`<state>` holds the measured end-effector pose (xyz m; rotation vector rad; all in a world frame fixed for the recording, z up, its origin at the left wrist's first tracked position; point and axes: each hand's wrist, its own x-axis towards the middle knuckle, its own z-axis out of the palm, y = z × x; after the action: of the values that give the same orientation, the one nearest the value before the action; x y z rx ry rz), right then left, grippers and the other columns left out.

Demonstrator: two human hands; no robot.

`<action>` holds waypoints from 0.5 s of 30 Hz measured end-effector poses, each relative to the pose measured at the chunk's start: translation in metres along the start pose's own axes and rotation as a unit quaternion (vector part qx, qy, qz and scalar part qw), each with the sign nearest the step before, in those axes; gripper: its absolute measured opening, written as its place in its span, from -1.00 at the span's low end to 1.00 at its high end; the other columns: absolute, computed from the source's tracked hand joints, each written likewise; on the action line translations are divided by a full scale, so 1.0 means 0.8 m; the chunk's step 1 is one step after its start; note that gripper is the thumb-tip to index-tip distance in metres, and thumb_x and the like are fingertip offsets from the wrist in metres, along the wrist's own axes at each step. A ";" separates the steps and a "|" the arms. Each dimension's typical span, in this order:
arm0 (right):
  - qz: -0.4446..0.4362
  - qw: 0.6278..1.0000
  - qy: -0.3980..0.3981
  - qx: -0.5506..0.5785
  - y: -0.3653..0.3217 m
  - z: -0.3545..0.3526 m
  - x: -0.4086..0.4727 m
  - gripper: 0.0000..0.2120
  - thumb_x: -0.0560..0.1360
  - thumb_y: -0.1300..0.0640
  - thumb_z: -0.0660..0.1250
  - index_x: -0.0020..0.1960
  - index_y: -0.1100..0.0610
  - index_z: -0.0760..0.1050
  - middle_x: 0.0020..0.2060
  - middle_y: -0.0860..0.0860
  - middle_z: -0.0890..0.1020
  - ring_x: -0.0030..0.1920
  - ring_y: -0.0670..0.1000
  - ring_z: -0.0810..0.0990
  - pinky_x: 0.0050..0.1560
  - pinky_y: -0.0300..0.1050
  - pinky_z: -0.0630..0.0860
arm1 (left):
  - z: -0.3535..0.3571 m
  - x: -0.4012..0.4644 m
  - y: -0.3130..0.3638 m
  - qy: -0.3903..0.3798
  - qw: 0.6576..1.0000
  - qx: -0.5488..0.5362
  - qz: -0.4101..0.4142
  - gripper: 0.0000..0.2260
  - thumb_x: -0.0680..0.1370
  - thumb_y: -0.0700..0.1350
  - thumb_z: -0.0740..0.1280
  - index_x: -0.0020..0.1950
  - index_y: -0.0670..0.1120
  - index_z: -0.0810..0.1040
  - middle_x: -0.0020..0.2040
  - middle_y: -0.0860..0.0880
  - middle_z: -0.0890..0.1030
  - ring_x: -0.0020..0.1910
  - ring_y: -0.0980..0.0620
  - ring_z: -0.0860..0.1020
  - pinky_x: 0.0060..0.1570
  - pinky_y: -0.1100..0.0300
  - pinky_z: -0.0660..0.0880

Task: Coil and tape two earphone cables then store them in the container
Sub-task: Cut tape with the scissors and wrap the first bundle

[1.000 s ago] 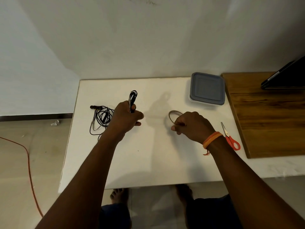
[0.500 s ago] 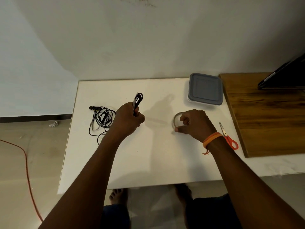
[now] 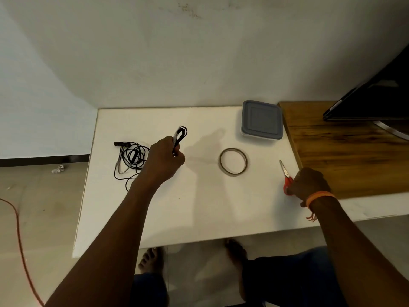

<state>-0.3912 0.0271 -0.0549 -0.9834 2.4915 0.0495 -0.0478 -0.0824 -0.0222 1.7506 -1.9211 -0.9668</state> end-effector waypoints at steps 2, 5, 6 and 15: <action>0.004 1.000 0.012 0.007 -0.006 0.004 0.000 -0.68 0.43 0.12 0.49 0.03 0.33 0.53 -0.21 0.17 0.60 -0.19 0.19 0.61 -0.10 -0.02 0.59 | 0.000 0.000 0.001 -0.001 1.000 0.004 0.006 -0.85 0.48 -0.24 0.31 -0.21 -0.09 0.37 -0.33 0.07 0.42 -0.36 0.14 0.37 -0.38 0.30 0.26; -0.006 0.999 0.042 0.028 -0.013 0.008 0.002 -0.69 0.45 0.10 0.46 -0.02 0.35 0.56 -0.27 0.17 0.56 -0.25 0.13 0.54 -0.23 -0.11 0.44 | 0.002 -0.001 0.001 -0.002 1.000 0.017 0.020 -0.90 0.50 -0.25 0.30 -0.17 -0.13 0.40 -0.33 0.07 0.41 -0.36 0.15 0.37 -0.40 0.36 0.23; -0.010 0.998 0.047 0.036 -0.013 0.010 0.003 -0.69 0.46 0.09 0.45 -0.04 0.36 0.57 -0.28 0.18 0.57 -0.26 0.14 0.54 -0.23 -0.13 0.43 | 0.003 -0.001 0.002 -0.002 0.999 0.019 0.025 -0.90 0.50 -0.25 0.30 -0.16 -0.14 0.40 -0.33 0.08 0.41 -0.36 0.15 0.36 -0.41 0.37 0.22; 0.010 0.996 0.074 0.042 -0.019 0.023 0.007 -0.53 0.39 -0.02 0.51 0.01 0.39 0.56 -0.15 0.23 0.64 -0.14 0.21 0.62 -0.14 -0.10 0.50 | 0.003 0.001 -0.002 -0.001 0.999 0.018 0.026 -0.91 0.50 -0.26 0.30 -0.16 -0.15 0.40 -0.32 0.06 0.42 -0.34 0.09 0.37 -0.39 0.35 0.25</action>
<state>-0.3775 0.0162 -0.0721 -0.9589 2.6137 -0.1236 -0.0488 -0.0823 -0.0251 1.7100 -1.9869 -0.9202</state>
